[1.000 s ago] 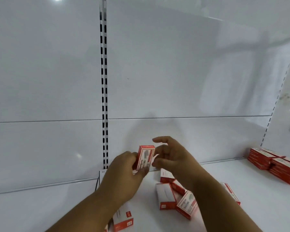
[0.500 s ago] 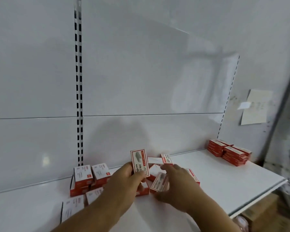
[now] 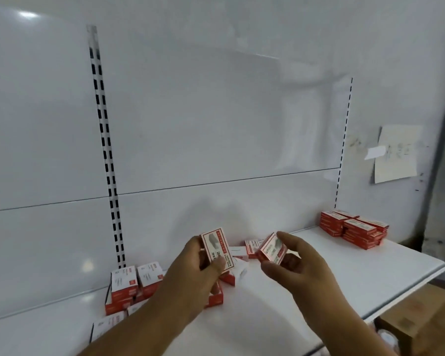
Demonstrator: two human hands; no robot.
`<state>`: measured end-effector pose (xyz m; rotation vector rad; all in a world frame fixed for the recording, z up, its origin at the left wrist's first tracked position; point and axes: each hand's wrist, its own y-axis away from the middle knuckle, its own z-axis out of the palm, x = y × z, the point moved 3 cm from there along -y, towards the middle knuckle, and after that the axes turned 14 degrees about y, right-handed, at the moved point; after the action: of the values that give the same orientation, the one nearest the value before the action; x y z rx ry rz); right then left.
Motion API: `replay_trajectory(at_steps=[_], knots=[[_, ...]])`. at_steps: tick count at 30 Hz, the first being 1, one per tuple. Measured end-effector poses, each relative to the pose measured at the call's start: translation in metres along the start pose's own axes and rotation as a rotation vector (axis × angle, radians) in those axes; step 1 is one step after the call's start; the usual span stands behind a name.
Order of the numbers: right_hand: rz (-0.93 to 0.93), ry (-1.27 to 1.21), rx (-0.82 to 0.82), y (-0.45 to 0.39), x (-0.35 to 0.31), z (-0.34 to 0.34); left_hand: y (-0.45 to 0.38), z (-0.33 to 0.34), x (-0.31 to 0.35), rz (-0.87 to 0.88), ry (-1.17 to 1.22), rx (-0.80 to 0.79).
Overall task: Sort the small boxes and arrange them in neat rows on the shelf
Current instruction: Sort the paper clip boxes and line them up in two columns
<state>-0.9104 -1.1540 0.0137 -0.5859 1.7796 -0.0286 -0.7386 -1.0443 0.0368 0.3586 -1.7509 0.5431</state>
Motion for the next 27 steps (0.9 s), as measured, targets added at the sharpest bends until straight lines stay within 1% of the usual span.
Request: replay_trajectory(at_steps=[3,5,7,11,13,16,19,22,23,27], knots=[[0.068,-0.432,-0.006,-0.012,0.009,-0.023,-0.008,0.028,0.012,-0.020,0.096,-0.094],[0.080,-0.695,-0.012,-0.021,0.017,-0.040,-0.014,0.056,0.019,-0.027,0.160,-0.152],[0.094,-0.750,-0.019,-0.027,0.024,-0.060,-0.023,0.088,0.022,-0.029,0.165,-0.171],[0.136,-0.613,-0.019,-0.046,0.047,-0.108,-0.046,0.152,0.023,-0.048,0.184,-0.189],[0.136,-0.487,-0.016,-0.063,0.059,-0.136,-0.060,0.182,0.027,-0.040,0.167,-0.194],[0.111,-0.366,-0.041,-0.094,0.072,-0.177,-0.090,0.225,0.033,-0.039,0.157,-0.182],[0.084,-0.222,-0.014,-0.129,0.086,-0.213,-0.123,0.267,0.036,-0.064,0.166,-0.138],[0.083,-0.165,-0.050,-0.170,0.100,-0.237,-0.149,0.303,0.034,-0.097,0.170,-0.079],[0.077,-0.100,-0.053,-0.185,0.102,-0.243,-0.157,0.313,0.033,-0.107,0.168,-0.052],[-0.028,0.361,-0.043,-0.249,0.111,-0.258,-0.194,0.343,0.029,-0.129,0.111,0.048]])
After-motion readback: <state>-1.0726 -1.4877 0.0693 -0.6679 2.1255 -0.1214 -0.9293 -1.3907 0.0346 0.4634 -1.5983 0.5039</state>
